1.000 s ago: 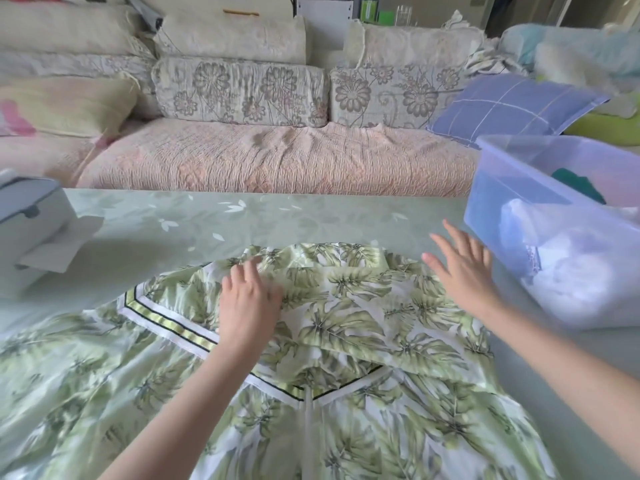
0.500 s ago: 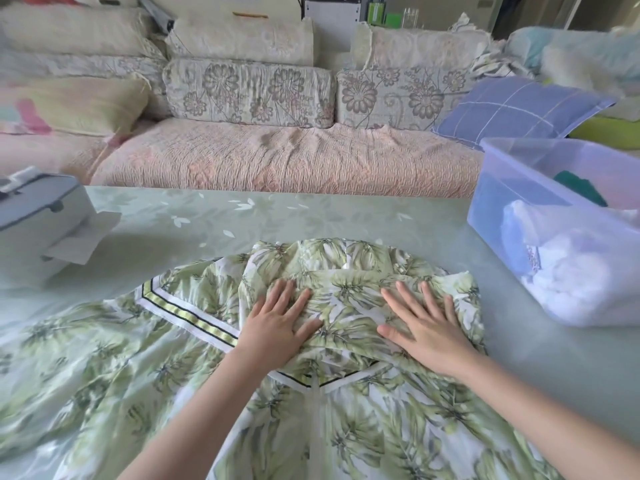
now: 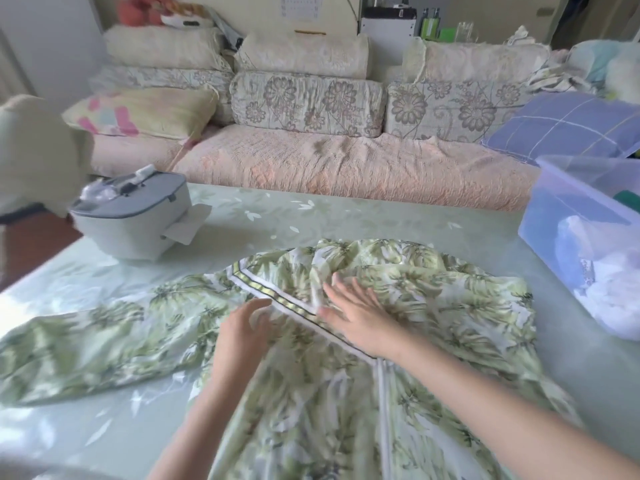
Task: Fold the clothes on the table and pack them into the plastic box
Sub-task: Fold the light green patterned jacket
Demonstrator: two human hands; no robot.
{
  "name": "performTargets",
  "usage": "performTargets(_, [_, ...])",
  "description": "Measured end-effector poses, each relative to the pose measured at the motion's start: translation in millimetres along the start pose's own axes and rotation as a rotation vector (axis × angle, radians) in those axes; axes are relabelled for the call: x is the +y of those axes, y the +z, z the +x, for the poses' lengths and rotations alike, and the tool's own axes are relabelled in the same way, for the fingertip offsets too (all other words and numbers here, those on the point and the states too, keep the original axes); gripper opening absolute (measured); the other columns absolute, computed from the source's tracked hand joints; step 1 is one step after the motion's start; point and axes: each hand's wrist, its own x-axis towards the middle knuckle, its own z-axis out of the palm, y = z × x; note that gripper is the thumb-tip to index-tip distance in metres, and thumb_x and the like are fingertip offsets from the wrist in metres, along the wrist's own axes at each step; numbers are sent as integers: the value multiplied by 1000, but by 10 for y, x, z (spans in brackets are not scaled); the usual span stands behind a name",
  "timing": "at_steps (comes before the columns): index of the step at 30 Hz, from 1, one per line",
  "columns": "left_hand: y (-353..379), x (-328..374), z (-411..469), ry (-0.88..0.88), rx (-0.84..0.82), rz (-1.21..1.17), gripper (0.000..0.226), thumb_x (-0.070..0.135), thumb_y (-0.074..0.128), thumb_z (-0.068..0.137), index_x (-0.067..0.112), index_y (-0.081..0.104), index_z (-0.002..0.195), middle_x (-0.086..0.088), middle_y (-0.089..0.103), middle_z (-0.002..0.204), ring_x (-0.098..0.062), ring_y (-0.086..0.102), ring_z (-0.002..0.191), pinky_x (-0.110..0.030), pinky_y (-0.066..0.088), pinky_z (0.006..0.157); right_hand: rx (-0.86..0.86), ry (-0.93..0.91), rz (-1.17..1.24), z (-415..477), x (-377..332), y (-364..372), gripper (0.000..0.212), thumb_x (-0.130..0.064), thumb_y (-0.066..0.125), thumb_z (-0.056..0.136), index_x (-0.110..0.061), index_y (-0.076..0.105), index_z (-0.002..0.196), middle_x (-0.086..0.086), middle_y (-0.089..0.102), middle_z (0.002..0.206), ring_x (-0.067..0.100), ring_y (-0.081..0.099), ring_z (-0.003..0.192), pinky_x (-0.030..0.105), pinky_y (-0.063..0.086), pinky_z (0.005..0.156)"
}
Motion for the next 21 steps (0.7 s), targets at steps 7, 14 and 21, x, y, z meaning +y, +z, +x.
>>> performTargets(7, [-454, -513, -183, -282, 225, -17, 33, 11, 57, 89, 14, 61, 122, -18, 48, 137, -30, 34, 132, -40, 23, 111, -69, -30, 10, 363, -677, 303, 65, -61, 16, 96, -33, -5, 151, -8, -15, 158, 22, -17, 145, 43, -13, 117])
performTargets(14, [-760, -745, -171, -488, 210, 162, 43, 25, 49, 94, 22, 47, 137, -13, 22, 155, -35, 5, 144, -47, 5, 116, -136, -139, -25, 461, -1197, 549, 62, -57, 18, 97, -34, -5, 151, -9, -14, 157, 19, -13, 145, 43, -13, 117])
performTargets(21, [-1004, -1035, -167, -525, 243, 205, 36, 20, 49, 92, 23, 58, 127, -11, 23, 155, -33, -1, 145, -46, -1, 116, -176, -99, -111, 461, -1374, 752, 59, -54, 20, 99, -35, -1, 150, -7, -14, 157, 26, -16, 144, 45, -16, 112])
